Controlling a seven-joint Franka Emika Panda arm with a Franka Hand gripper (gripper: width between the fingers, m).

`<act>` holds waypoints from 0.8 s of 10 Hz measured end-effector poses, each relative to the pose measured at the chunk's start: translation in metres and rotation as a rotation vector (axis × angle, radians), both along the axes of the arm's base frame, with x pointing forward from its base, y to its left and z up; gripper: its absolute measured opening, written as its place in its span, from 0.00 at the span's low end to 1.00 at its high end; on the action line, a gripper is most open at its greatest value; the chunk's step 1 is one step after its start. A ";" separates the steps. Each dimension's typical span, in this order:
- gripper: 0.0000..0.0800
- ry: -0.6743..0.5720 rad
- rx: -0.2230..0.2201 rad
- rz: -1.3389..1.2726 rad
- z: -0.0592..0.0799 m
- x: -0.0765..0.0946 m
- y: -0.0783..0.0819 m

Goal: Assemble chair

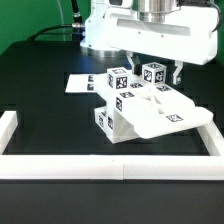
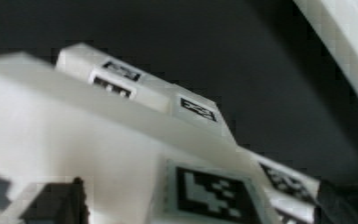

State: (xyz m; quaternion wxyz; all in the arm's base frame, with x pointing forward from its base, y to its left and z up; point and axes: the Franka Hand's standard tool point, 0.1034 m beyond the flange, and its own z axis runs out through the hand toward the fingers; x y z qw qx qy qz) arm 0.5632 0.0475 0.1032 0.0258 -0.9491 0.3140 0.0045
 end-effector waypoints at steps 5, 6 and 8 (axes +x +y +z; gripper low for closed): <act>0.81 -0.004 -0.027 0.498 0.002 0.001 0.001; 0.81 -0.005 -0.032 0.557 0.002 0.000 0.001; 0.81 -0.007 -0.031 0.689 0.001 0.000 -0.003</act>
Offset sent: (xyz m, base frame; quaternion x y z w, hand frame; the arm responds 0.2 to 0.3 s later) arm 0.0059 0.0039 0.0037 -0.0214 -0.0225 -0.1763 0.9838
